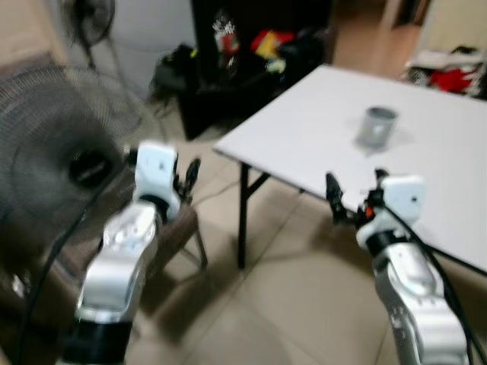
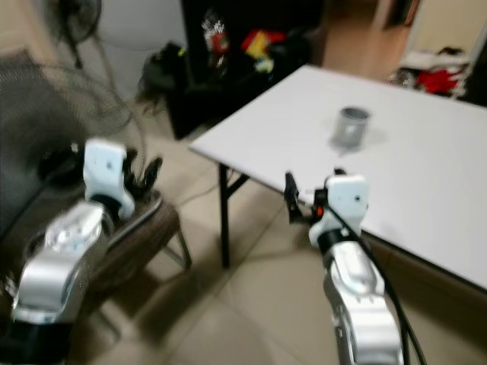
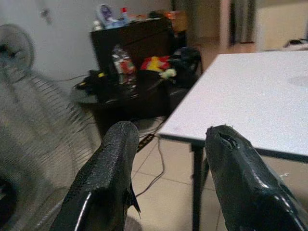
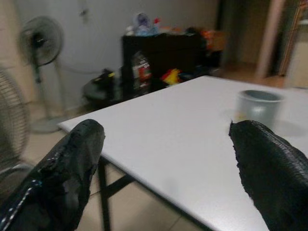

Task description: Setting the table

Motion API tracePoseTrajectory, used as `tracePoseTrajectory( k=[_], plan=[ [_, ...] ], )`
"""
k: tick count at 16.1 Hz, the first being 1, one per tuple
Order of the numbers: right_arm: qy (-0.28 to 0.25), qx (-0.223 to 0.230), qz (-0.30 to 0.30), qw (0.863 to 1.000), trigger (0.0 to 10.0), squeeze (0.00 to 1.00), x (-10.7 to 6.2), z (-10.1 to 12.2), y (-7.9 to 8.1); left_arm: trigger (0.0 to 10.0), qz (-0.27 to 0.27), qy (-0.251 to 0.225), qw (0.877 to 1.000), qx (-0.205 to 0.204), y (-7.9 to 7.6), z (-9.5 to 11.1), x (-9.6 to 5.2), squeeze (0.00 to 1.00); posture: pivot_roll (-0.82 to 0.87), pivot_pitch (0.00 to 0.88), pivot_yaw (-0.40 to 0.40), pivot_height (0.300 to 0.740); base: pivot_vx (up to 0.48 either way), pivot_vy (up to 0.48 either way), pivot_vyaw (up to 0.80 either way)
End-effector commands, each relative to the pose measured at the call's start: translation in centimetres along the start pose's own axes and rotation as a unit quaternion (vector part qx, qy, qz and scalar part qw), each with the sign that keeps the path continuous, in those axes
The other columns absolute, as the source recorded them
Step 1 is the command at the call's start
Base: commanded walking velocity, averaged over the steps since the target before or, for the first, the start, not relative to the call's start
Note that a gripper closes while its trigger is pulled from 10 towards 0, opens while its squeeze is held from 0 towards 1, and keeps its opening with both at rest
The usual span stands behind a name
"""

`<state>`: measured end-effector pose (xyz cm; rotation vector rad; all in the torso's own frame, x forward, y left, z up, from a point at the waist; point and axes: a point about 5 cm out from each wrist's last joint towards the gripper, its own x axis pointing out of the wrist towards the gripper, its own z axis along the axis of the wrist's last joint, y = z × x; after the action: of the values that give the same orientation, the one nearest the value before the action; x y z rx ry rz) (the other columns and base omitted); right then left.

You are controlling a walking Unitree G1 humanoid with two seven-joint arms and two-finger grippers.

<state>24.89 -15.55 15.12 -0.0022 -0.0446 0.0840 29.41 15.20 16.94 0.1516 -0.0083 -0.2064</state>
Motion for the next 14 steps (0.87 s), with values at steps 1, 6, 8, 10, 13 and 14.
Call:
tracePoseTrajectory(
  k=[1, 6, 8, 10, 13, 14],
  plan=[
    [-0.012, 0.009, 0.014, 1.000, 10.0, 1.00, 0.1, 0.5, 0.4, 10.0, 0.003, 0.004, 1.000, 0.008, -0.1, -0.1, -0.1, 0.00, -0.04, 0.000, 0.035, 0.740, 0.000, -0.480, 0.00],
    [0.009, 0.003, 0.029, 1.000, 10.0, 0.71, 0.1, -0.1, 0.6, 10.0, 0.006, 0.005, 1.000, 0.013, 0.0, 0.0, -0.5, 0.00, -0.04, 0.000, 0.019, 0.740, 0.000, -0.480, 0.00],
    [0.009, -0.008, 0.045, 0.999, 10.0, 0.65, 0.4, -0.1, 0.5, 10.0, 0.015, 0.008, 1.000, -0.004, -0.1, -0.1, -0.5, 0.00, -0.04, 0.000, -0.006, 0.740, 0.000, -0.240, 0.00],
    [0.011, -0.015, 0.067, 0.998, 10.0, 0.65, 0.7, 0.0, 0.5, 10.0, 0.031, 0.018, 0.999, -0.025, 0.1, -0.4, -0.9, 0.00, -0.05, 0.000, -0.024, 0.740, 0.000, 0.480, 0.70],
    [0.006, -0.019, 0.085, 0.996, 10.0, 0.65, 0.7, 0.3, 0.7, 10.0, 0.032, 0.019, 0.999, -0.021, 0.2, -0.5, -1.3, 0.00, -0.04, 0.000, -0.032, 0.740, 0.000, 0.480, 0.80],
    [0.006, -0.017, 0.090, 0.996, 10.0, 0.65, 0.6, 0.3, 0.8, 10.0, 0.032, 0.018, 0.999, -0.022, 0.1, -0.4, -1.4, 0.00, -0.04, 0.000, -0.033, 0.740, 0.000, 0.480, 0.80]
  ],
)
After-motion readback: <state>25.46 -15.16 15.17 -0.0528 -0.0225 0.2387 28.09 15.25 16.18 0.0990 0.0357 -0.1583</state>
